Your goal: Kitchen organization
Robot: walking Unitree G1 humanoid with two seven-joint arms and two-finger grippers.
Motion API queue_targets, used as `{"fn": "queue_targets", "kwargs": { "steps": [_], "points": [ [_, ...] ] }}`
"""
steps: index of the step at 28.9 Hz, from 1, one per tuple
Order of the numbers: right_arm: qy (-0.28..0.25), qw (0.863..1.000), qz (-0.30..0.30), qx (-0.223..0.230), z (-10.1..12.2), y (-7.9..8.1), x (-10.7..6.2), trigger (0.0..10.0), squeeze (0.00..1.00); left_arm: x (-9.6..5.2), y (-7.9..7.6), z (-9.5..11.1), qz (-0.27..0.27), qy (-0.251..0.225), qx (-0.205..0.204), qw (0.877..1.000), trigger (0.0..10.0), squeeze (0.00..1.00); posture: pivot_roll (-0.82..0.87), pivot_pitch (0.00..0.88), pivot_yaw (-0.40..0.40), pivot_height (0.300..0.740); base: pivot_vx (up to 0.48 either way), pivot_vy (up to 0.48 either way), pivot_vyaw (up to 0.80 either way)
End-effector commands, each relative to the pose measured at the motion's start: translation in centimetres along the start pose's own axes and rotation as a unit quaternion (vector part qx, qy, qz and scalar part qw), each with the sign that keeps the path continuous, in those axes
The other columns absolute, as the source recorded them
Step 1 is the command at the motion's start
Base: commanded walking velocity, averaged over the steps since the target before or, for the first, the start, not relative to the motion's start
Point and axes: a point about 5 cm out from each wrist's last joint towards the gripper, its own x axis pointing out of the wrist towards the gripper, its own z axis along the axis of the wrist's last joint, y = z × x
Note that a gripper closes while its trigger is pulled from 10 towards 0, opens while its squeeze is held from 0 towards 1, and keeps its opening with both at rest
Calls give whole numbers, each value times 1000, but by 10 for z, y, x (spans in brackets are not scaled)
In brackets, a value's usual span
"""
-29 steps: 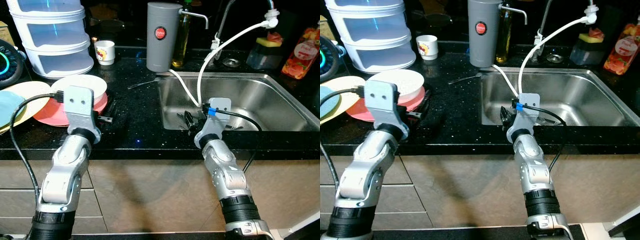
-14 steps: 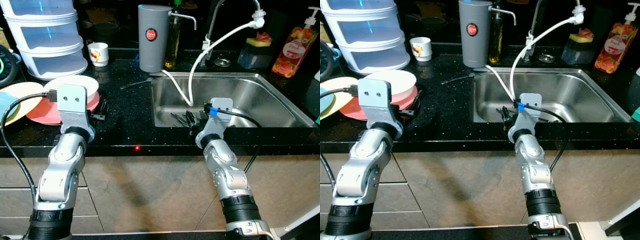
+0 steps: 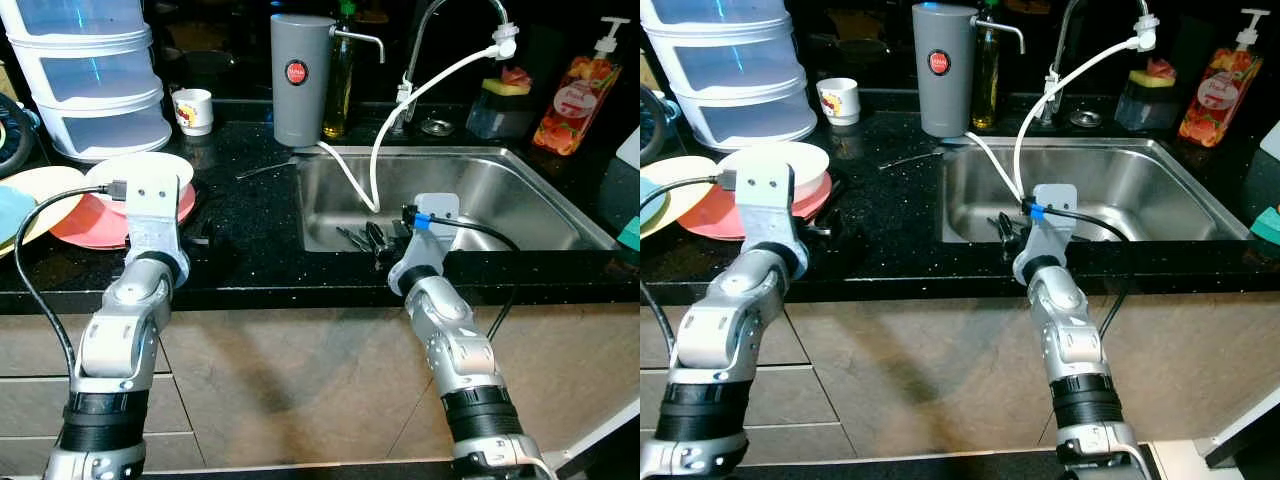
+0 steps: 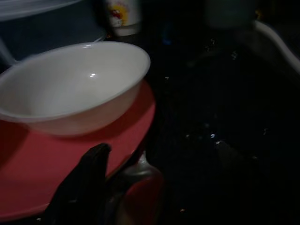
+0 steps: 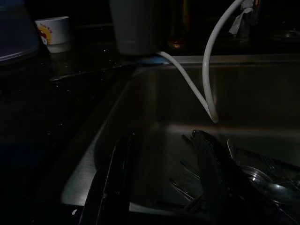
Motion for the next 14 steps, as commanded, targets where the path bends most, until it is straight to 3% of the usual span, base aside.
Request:
{"fn": "queue_targets", "kwargs": {
  "steps": [1, 2, 3, 5, 6, 7, 9, 14],
  "points": [
    [11, 1000, 2, 1, -3, -1, 1, 10000, 0, 0, -1, -3, -6, 16, 48, 999, 10000, 1000, 4, 104, -13, 740, 0, 0, 0],
    [10, 1000, 4, -1, -2, -1, 1, 10000, 0, -1, -1, -3, -13, 20, 88, 996, 10000, 831, 4, 104, -13, 740, 0, 0, 0],
    [10, 1000, 7, -2, -1, -2, 1, 10000, 0, -2, -2, -3, -19, 26, 119, 992, 10000, 345, 4, 104, -13, 740, 0, 0, 0],
    [10, 1000, 7, -2, -1, -2, 1, 10000, 0, -2, -2, -3, -19, 26, 119, 992, 10000, 345, 4, 104, -13, 740, 0, 0, 0],
    [10, 1000, 10, -3, 0, -1, 1, 10000, 0, -4, -1, -4, -25, 34, 142, 989, 10000, 0, 2, 106, -13, 740, 0, 0, 0],
    [10, 1000, 10, -3, 0, -1, 1, 10000, 0, -4, -1, -4, -25, 34, 142, 989, 10000, 0, 2, 106, -13, 740, 0, 0, 0],
    [12, 1000, 18, -5, 1, -1, 2, 10000, 0, -7, 6, -3, -28, 69, 184, 980, 10000, 0, 4, 106, -15, 740, 0, 0, 0],
    [18, 999, 30, -2, 3, -2, 5, 10000, 0, -11, 12, -3, -44, 104, 202, 973, 10000, 0, 6, 102, -15, 740, 0, 0, 0]
  ]
}}
